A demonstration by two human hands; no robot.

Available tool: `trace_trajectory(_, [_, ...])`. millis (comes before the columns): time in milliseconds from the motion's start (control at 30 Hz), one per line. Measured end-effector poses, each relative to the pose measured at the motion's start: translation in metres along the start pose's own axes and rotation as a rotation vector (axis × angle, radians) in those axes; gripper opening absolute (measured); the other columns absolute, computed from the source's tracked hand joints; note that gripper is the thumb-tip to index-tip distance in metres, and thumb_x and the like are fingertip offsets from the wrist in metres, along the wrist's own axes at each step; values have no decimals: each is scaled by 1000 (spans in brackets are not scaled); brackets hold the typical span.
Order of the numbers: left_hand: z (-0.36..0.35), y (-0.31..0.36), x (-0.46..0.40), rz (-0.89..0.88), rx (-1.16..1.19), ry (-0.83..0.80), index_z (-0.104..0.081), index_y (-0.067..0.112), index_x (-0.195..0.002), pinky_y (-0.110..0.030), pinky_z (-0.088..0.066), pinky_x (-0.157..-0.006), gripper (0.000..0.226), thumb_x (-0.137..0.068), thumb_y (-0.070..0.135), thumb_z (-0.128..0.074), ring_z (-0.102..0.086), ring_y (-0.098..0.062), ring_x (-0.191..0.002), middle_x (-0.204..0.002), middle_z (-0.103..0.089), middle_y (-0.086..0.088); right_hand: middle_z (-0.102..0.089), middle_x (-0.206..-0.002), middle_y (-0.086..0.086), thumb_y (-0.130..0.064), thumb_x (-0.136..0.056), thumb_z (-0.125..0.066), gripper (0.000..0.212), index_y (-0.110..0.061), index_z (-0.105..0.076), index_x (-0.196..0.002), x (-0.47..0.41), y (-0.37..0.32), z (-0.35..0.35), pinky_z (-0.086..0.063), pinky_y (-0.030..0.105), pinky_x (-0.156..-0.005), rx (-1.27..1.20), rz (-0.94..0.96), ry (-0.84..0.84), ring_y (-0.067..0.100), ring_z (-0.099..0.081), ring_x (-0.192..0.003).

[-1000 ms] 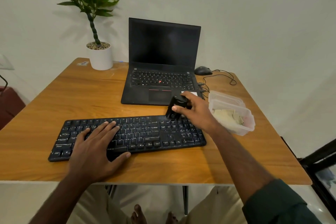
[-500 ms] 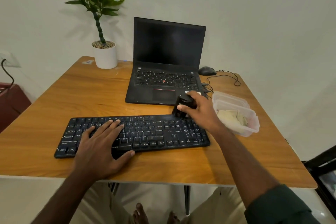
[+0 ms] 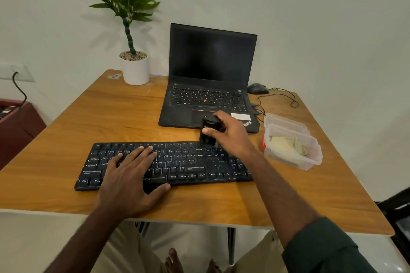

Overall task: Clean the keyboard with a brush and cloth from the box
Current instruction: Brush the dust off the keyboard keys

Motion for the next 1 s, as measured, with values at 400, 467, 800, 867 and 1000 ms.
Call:
trace_trajectory(400, [0,-1,0,4,-5,1,-54,19,-141,-53,-32,-111,93,-79,86,-36,-41,-18,-141,-150,-49,0,-64,-108,-8,-36,-92,-72,36,-21,-59,-122,-3,15,28,-50,23,-78,93,-125,125,11,-63,-99])
trace_trajectory(467, [0,-1,0,3,-8,3,-53,19,-142,-53,-32,-112,93,-79,86,-36,-41,-18,-141,-150,-49,0,-67,-115,-3,-36,-92,-71,39,-20,-58,-124,-2,7,14,-50,22,-79,81,-107,114,13,-63,-103])
trace_trajectory(800, [2,0,1,15,-9,12,-54,19,-141,-54,-34,-111,92,-79,85,-38,-43,-19,-140,-150,-50,-1,-70,-110,-6,-33,-90,-74,25,-24,-62,-109,-13,-1,1,-56,32,-88,-68,-88,240,11,-66,-103])
trace_trajectory(867, [2,0,1,19,-2,12,-55,18,-140,-55,-33,-111,91,-78,84,-40,-43,-20,-140,-149,-50,-1,-69,-102,-7,-36,-89,-75,23,-24,-63,-104,-9,4,-1,-58,34,-83,-86,-98,220,12,-67,-97])
trace_trajectory(1000, [2,1,0,28,15,9,-56,19,-139,-55,-33,-111,91,-77,84,-42,-43,-20,-139,-148,-51,0,-70,-102,-6,-41,-89,-74,29,-24,-62,-109,-5,6,-10,-60,40,-84,-12,-122,224,12,-67,-95])
Point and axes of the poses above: each hand's wrist, its own x-axis away from the middle knuckle, its own z-axis out of the back of the hand, y = z × x, the point moved 10 cm from there along -x, towards the middle knuckle
